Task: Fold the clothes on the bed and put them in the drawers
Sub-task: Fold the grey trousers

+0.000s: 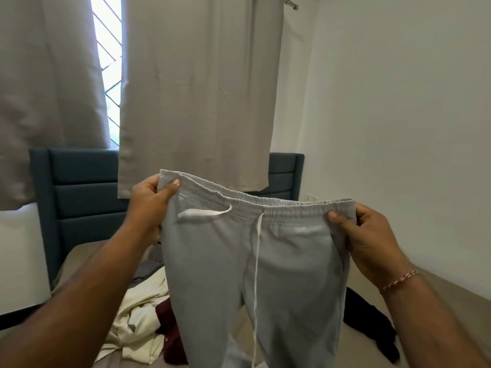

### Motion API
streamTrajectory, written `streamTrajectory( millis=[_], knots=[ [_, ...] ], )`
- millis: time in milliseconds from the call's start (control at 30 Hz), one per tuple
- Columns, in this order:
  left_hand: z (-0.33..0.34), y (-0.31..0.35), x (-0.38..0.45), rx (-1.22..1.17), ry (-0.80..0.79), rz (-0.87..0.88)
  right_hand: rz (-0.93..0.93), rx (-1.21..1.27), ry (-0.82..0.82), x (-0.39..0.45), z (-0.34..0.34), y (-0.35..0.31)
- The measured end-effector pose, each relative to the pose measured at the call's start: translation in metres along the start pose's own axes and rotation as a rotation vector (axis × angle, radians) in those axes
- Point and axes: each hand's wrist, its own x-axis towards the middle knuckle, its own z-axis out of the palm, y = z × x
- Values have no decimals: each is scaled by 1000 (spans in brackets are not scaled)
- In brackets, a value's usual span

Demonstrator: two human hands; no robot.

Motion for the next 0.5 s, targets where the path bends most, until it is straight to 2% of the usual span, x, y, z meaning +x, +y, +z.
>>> streamTrajectory(
  millis=[100,167,200,267,333,500],
  knots=[
    [-21,0,3,-251,-175,58,-110,125,-30,-2,-20,-11],
    [-21,-5,1,-370,-244,-7,-61,232,-40,-1,-26,-9],
    [-13,-11,1,-330,-216,-53,-4,212,0,2,-21,-3],
    [14,-22,-1,-37,-66,-113,123,15,166,9,-3,15],
    [38,-33,-7,176,87,-88,179,-188,302,12,13,35],
    [74,-19,-29,220,179,126,91,-401,464,15,35,37]
  ],
)
